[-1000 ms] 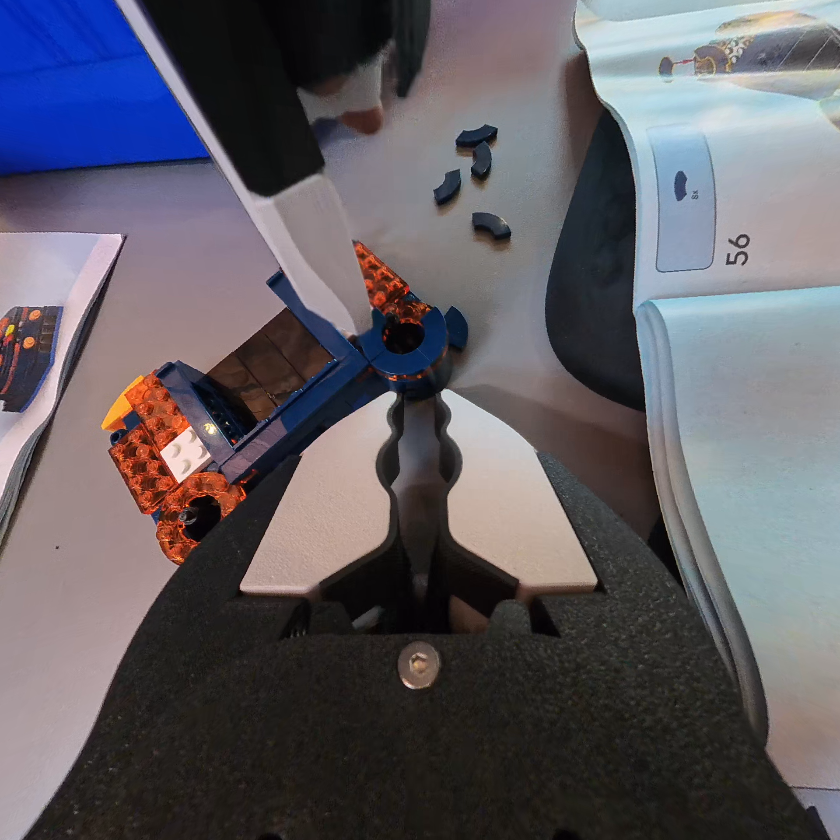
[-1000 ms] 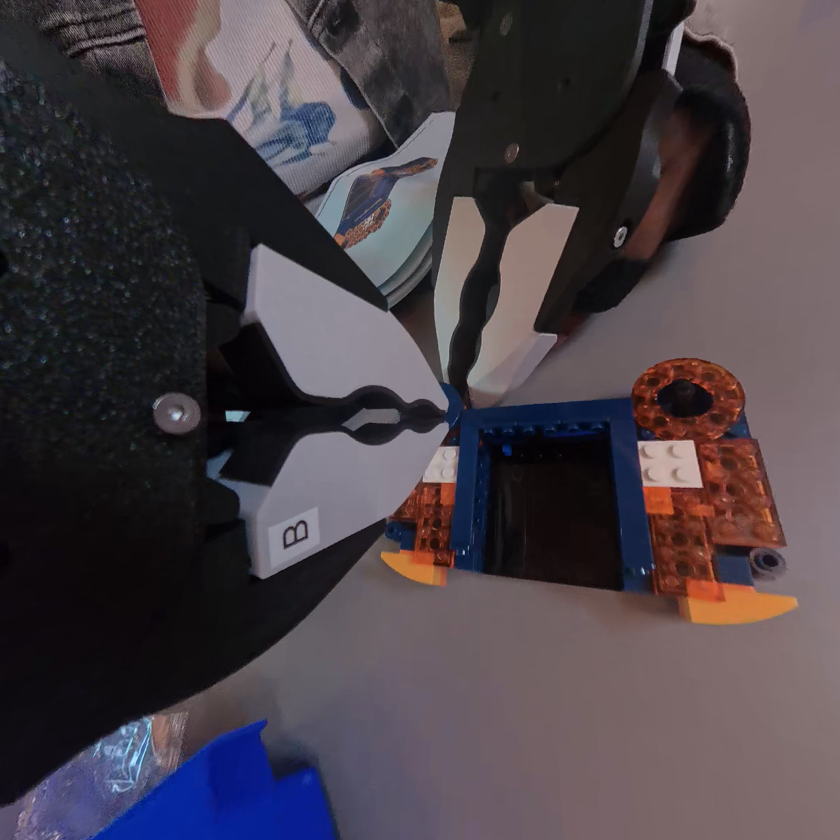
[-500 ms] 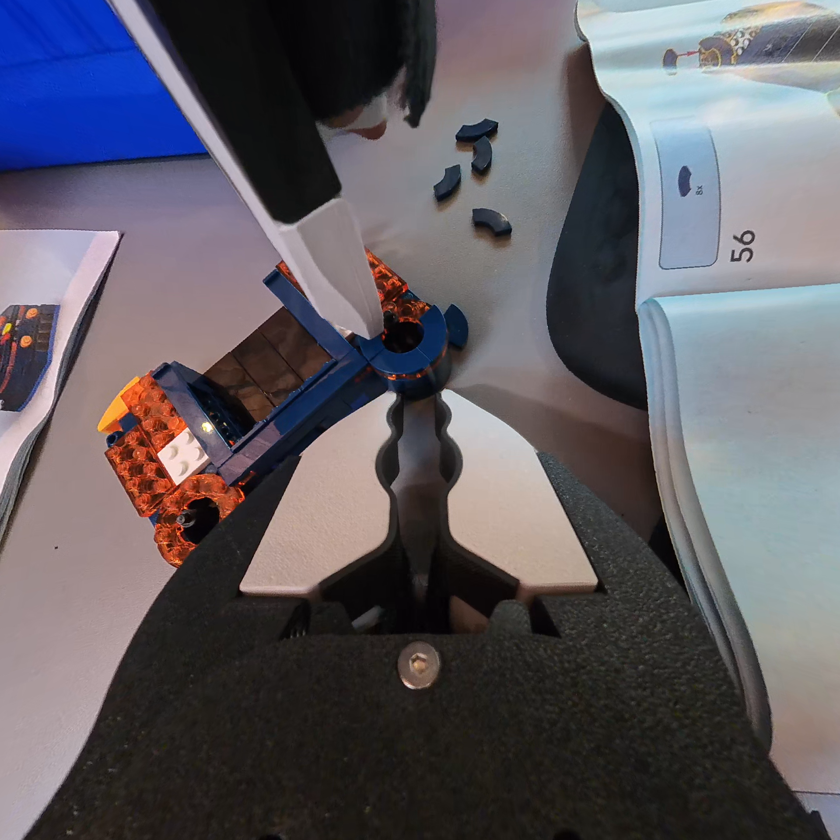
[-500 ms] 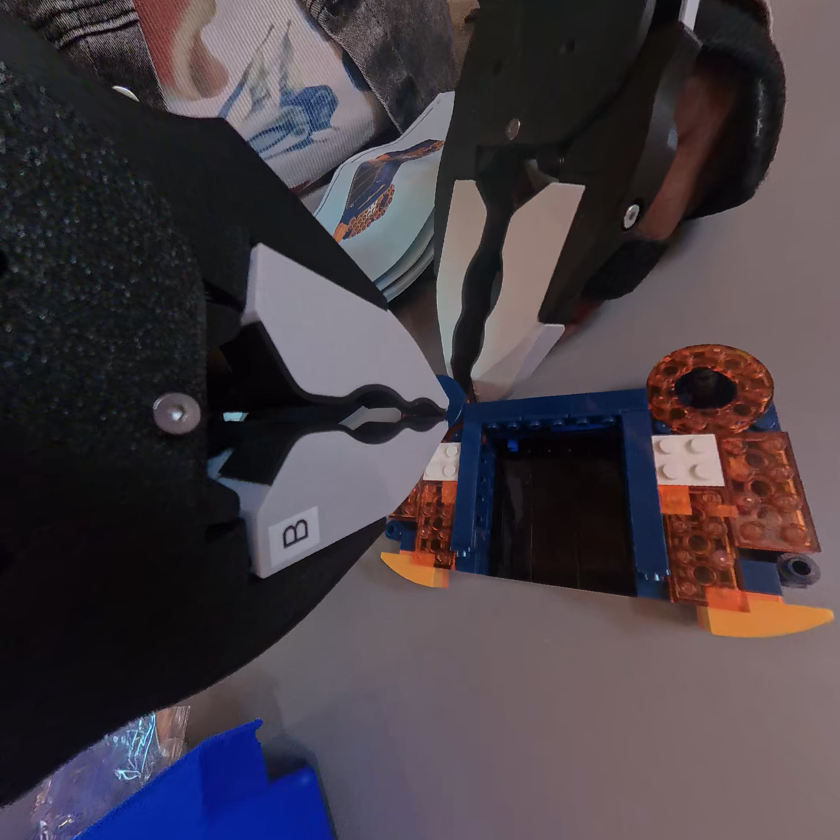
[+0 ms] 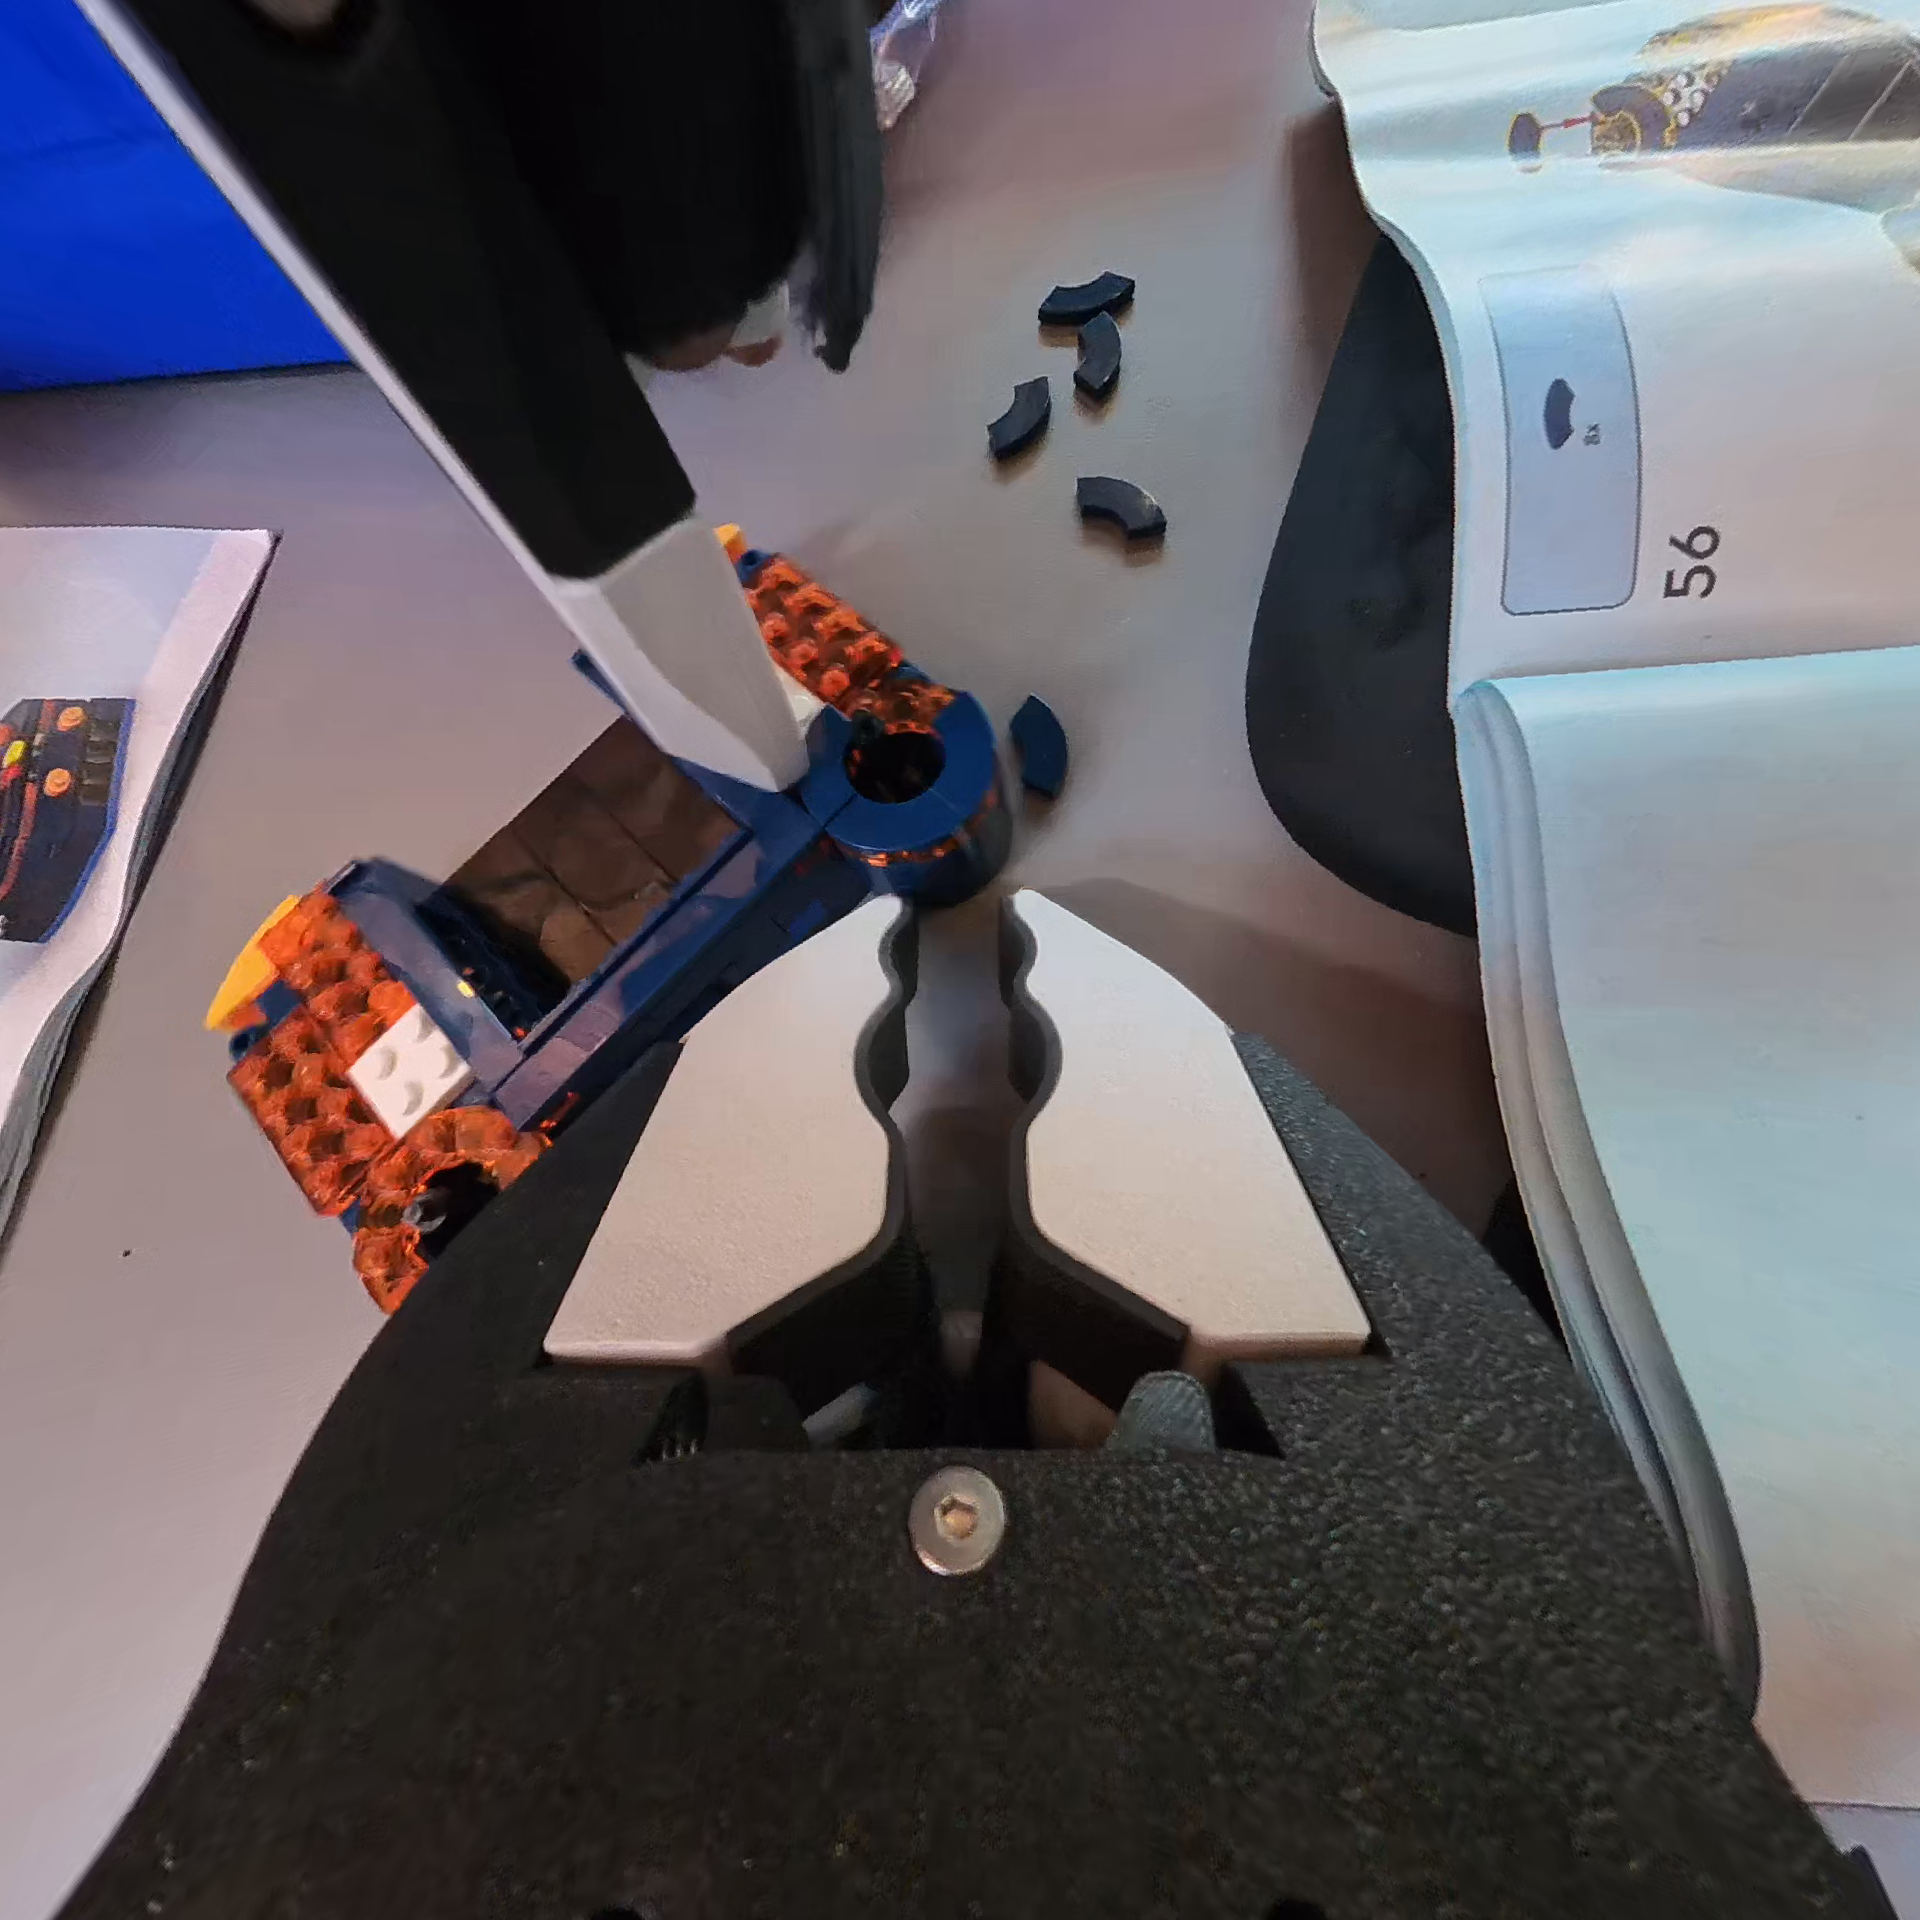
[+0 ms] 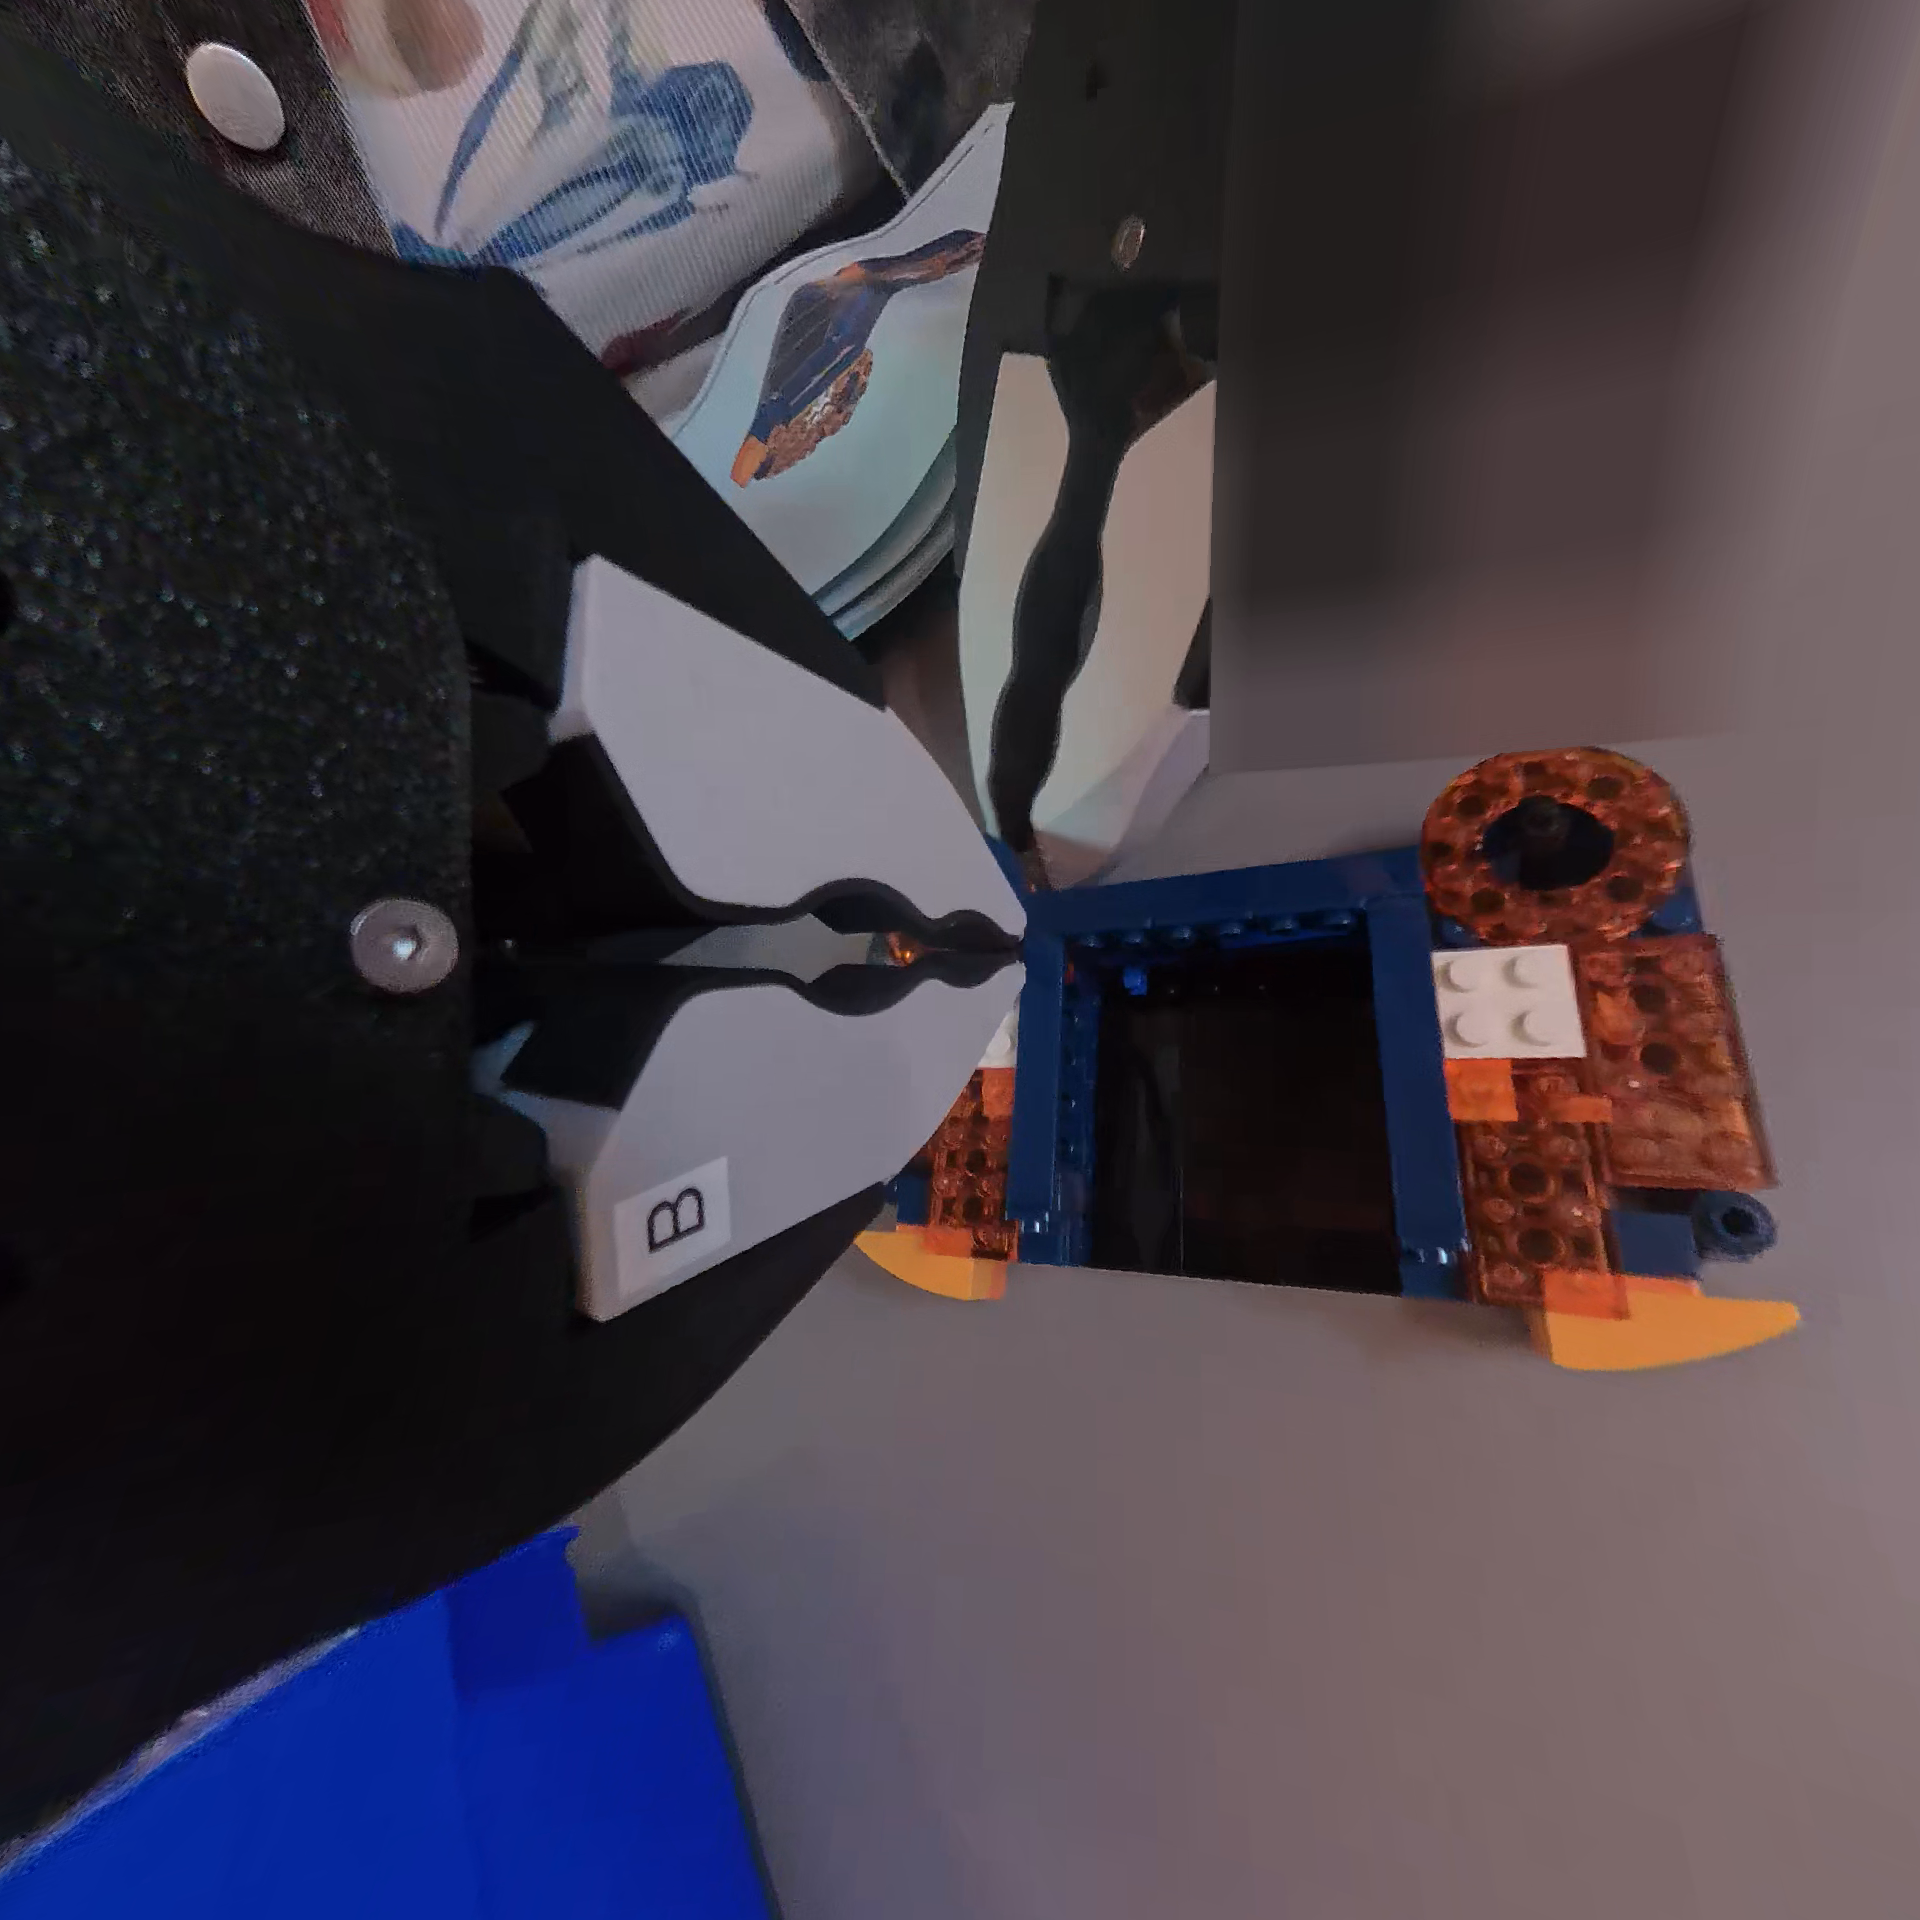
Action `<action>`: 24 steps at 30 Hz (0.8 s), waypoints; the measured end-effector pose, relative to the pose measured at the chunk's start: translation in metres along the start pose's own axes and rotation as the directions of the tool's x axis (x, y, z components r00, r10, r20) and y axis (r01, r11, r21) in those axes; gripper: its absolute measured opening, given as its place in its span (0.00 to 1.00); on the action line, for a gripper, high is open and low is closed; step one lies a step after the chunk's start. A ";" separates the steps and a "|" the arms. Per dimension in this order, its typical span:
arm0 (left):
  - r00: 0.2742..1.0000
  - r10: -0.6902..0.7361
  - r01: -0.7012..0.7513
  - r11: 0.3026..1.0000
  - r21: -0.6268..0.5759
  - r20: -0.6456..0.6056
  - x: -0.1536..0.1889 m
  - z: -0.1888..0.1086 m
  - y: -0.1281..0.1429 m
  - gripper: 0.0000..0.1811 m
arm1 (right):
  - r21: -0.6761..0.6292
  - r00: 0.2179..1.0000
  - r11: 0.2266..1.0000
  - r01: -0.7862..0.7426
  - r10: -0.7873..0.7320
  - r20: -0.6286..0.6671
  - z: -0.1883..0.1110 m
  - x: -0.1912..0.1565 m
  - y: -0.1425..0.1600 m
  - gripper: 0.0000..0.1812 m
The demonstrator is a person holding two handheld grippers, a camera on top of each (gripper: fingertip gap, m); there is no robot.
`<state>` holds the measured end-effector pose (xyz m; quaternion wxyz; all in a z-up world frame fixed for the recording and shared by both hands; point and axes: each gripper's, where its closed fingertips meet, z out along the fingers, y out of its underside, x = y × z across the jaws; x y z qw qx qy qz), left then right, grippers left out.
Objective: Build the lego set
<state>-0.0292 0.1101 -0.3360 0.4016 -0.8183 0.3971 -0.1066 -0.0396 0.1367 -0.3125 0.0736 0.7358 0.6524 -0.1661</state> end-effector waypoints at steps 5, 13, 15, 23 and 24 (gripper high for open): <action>1.000 0.003 -0.003 1.000 0.001 -0.008 0.001 0.000 0.000 0.08 | 0.160 0.995 0.986 0.043 -0.056 0.079 -0.021 -0.015 -0.014 0.00; 0.999 0.009 -0.001 0.989 0.150 -0.050 -0.008 -0.026 -0.009 0.01 | 0.752 0.918 0.568 0.335 -0.375 -0.125 -0.091 -0.045 -0.021 0.00; 0.998 -0.002 0.015 0.974 0.225 -0.059 -0.016 -0.041 -0.018 0.00 | 0.810 0.899 0.448 0.380 -0.386 -0.208 -0.086 -0.044 -0.009 0.00; 0.993 0.004 0.024 0.971 0.238 -0.116 -0.022 -0.034 -0.040 0.00 | 0.634 0.852 0.572 0.521 -0.386 -0.353 -0.016 -0.008 0.018 0.01; 0.993 0.016 0.010 0.978 0.208 -0.119 -0.022 -0.029 -0.039 0.00 | 0.648 0.865 0.576 0.498 -0.382 -0.326 -0.017 -0.008 0.017 0.00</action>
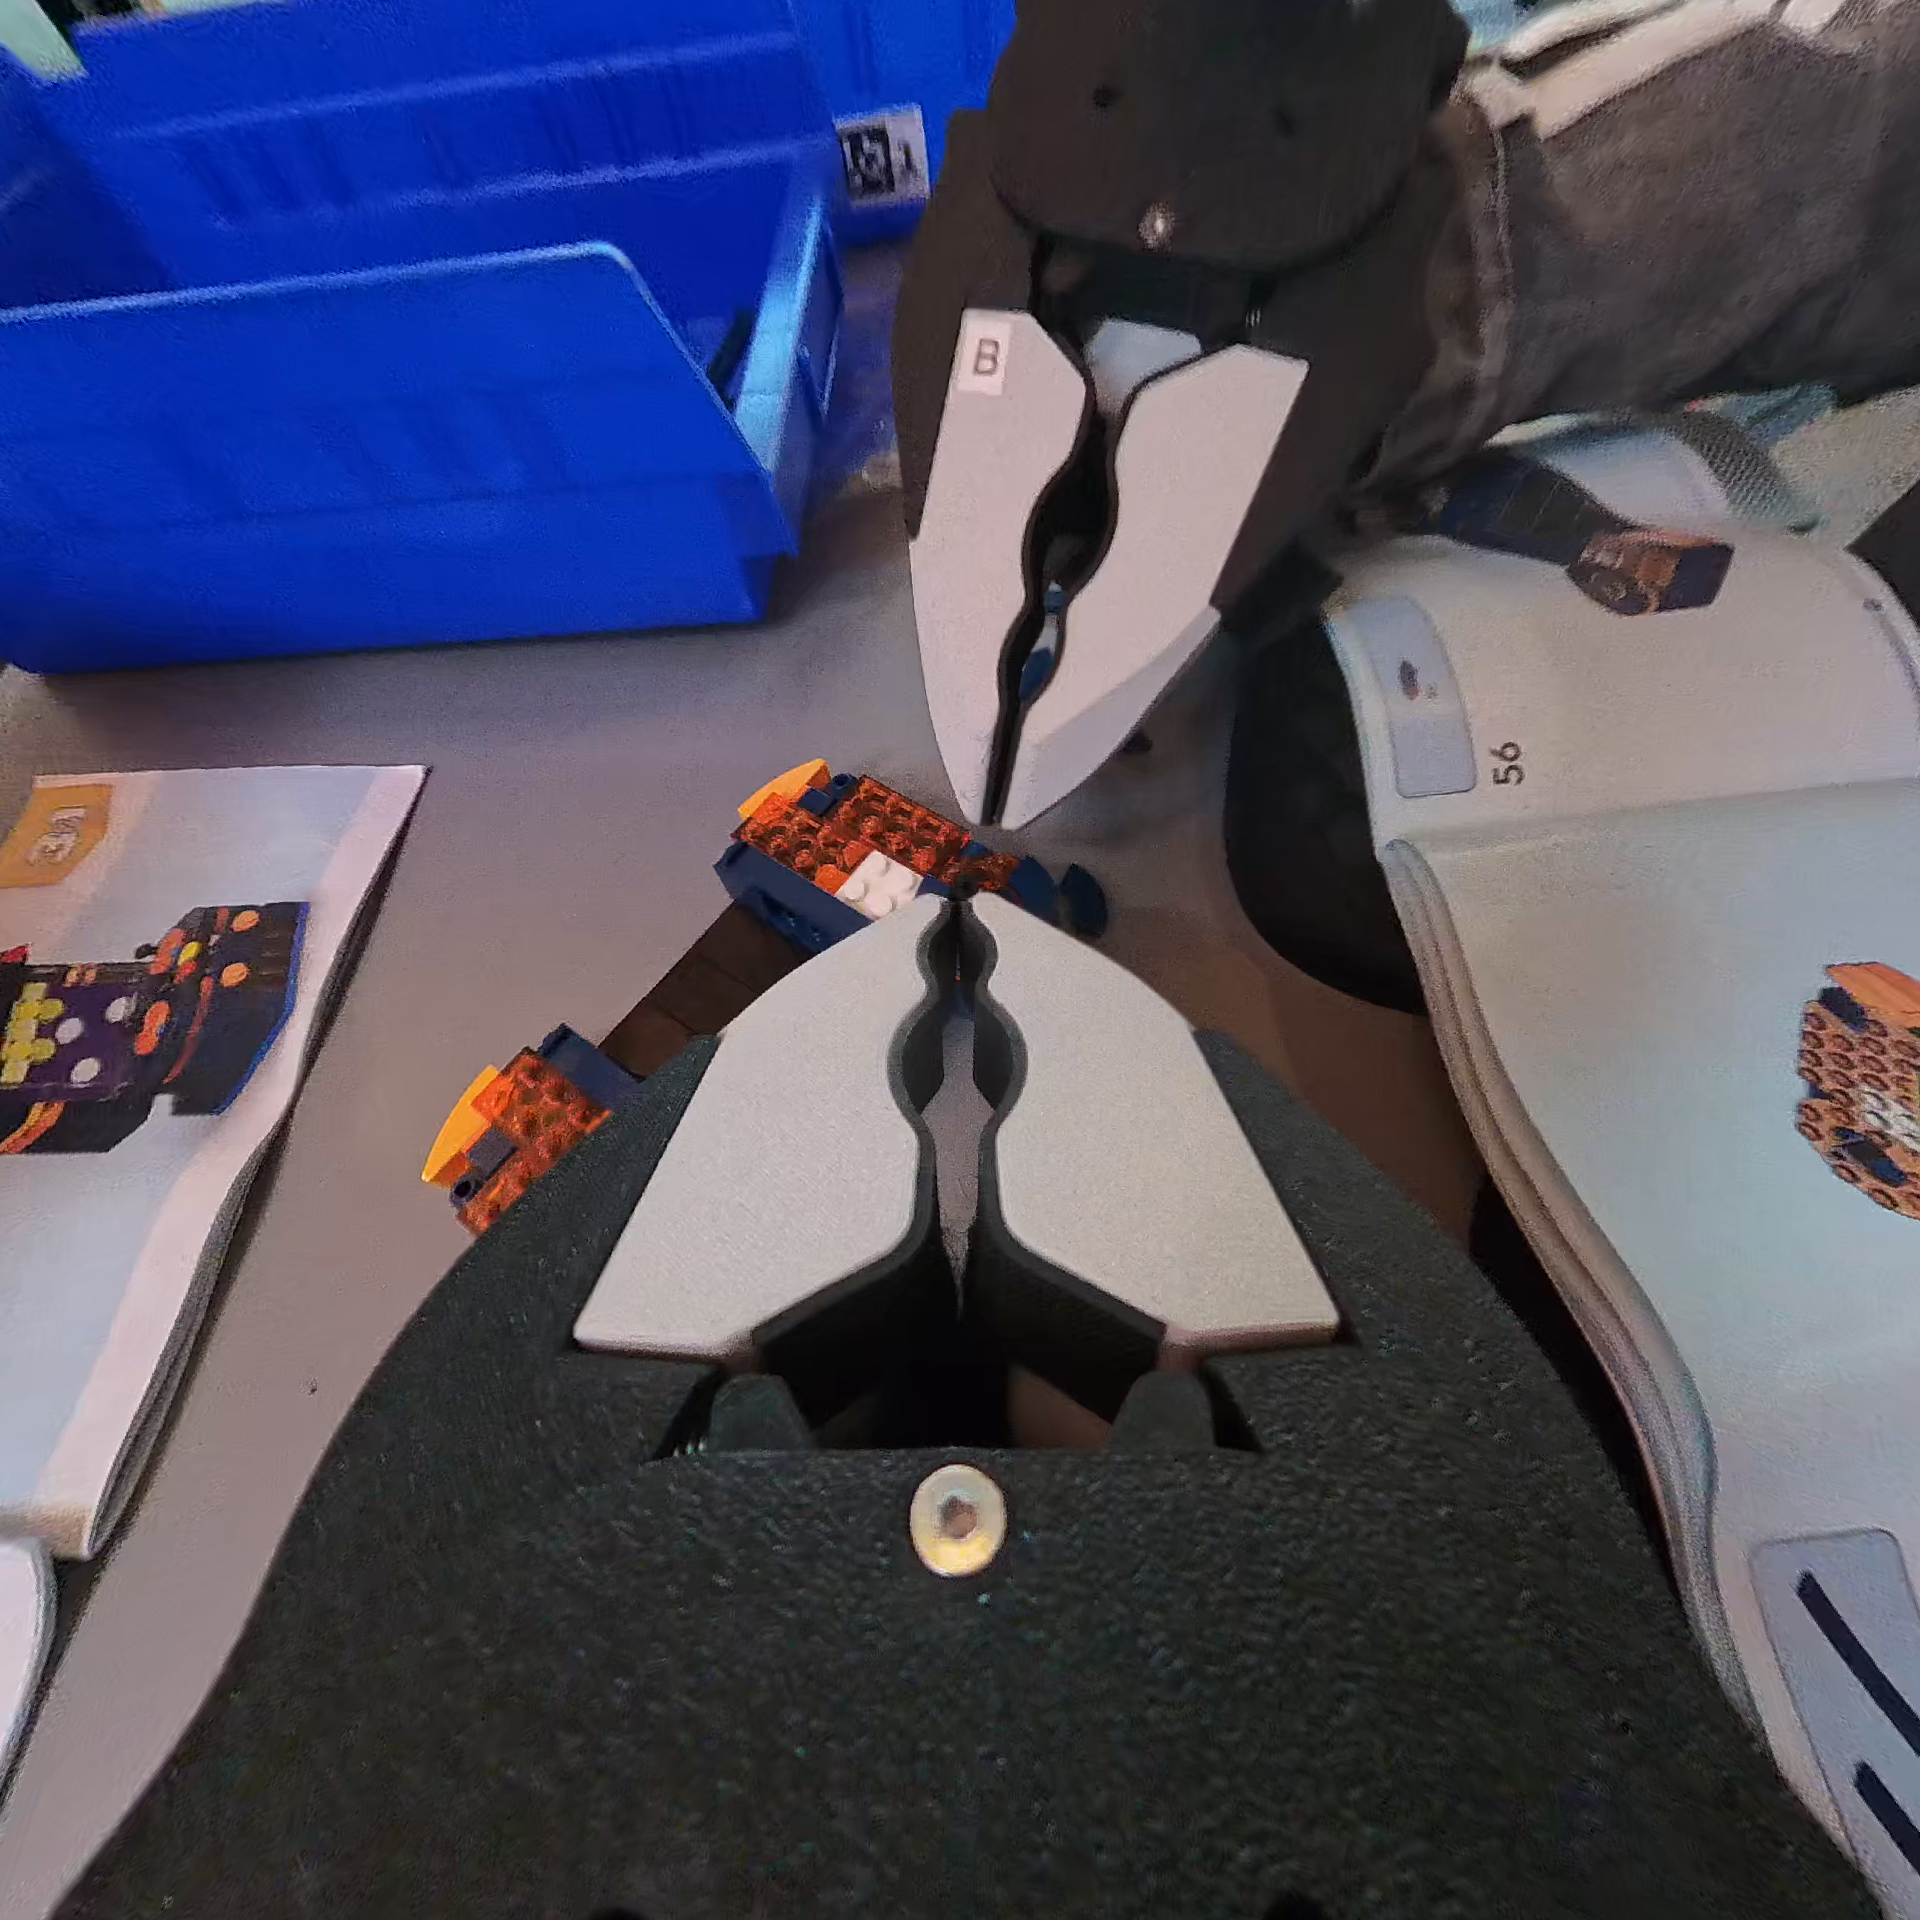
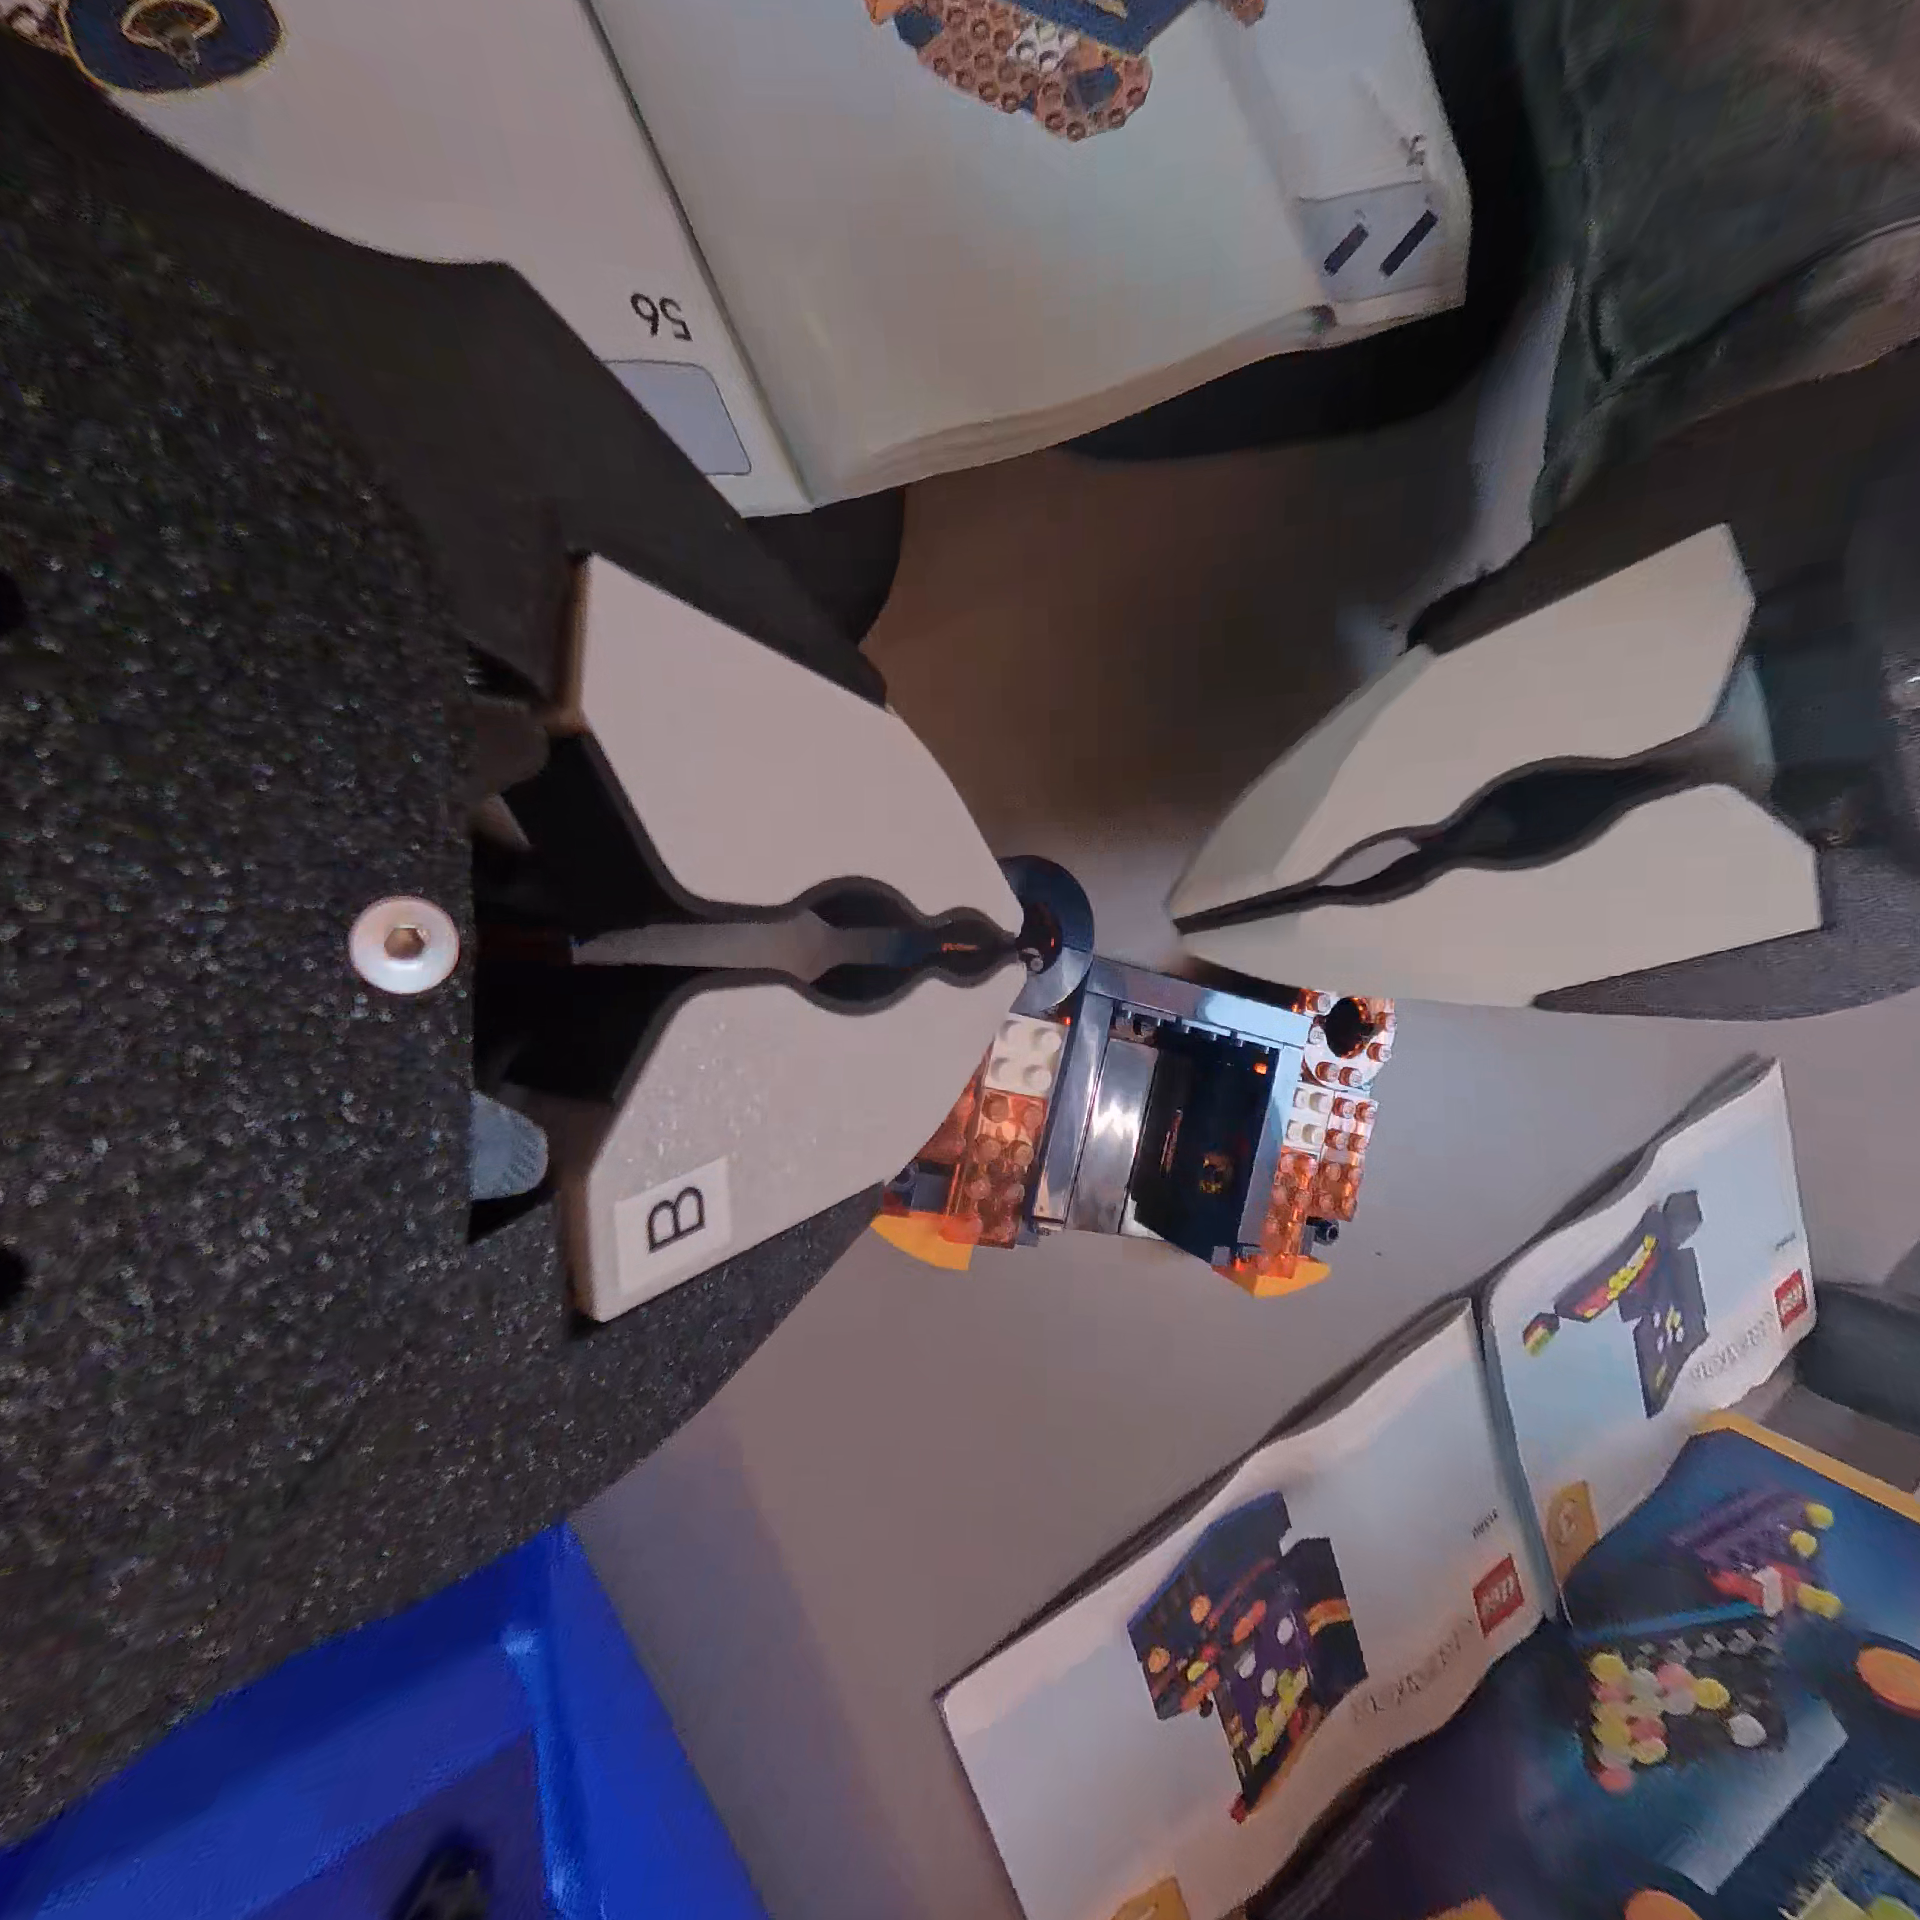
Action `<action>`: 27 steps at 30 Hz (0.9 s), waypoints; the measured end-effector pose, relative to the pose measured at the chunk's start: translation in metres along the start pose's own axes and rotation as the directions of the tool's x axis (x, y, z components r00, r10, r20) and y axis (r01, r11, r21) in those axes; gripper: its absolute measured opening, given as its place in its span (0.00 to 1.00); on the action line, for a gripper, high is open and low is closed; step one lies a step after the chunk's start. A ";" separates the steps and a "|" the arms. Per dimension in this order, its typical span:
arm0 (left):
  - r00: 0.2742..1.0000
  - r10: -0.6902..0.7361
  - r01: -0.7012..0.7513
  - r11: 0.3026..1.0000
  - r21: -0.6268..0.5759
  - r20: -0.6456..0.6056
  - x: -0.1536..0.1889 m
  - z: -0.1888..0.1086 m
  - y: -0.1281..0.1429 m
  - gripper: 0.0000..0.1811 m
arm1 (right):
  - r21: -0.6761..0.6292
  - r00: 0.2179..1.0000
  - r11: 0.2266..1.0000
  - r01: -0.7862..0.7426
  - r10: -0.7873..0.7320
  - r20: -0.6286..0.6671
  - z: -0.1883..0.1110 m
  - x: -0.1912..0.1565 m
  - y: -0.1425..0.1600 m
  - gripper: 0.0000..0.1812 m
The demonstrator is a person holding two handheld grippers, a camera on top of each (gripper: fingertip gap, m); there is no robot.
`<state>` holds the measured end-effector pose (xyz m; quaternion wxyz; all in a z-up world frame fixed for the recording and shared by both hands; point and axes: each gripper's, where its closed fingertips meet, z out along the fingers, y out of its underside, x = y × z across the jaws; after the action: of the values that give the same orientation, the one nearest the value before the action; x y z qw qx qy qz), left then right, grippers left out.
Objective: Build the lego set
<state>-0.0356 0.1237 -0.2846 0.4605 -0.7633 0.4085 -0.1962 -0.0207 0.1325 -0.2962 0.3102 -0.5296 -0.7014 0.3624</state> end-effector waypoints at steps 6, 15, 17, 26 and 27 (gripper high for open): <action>1.000 0.002 -0.002 0.997 -0.079 -0.008 -0.003 0.014 0.008 0.00 | 0.024 1.000 1.000 0.002 -0.002 -0.025 0.005 0.012 -0.006 0.00; 0.998 0.056 -0.053 0.991 -0.124 0.023 -0.002 0.019 0.017 0.00 | 0.006 0.998 0.998 0.059 -0.060 0.026 0.017 0.012 0.002 0.00; 0.999 0.045 -0.042 0.992 -0.116 0.016 -0.002 0.019 0.017 0.00 | 0.013 0.996 0.996 0.086 -0.086 0.030 0.017 0.011 0.002 0.00; 0.999 -0.024 0.020 0.991 -0.134 -0.023 -0.001 0.020 0.017 0.00 | 0.052 0.978 0.978 0.204 -0.205 0.025 0.015 0.006 0.005 0.00; 0.999 -0.022 0.018 0.990 -0.137 -0.028 -0.001 0.020 0.017 0.00 | 0.050 0.973 0.972 0.229 -0.230 0.014 0.015 0.006 0.005 0.00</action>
<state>-0.0302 0.1311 -0.3093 0.3992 -0.7941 0.4200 -0.1834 -0.0318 0.1368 -0.3080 0.3557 -0.4336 -0.7521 0.3462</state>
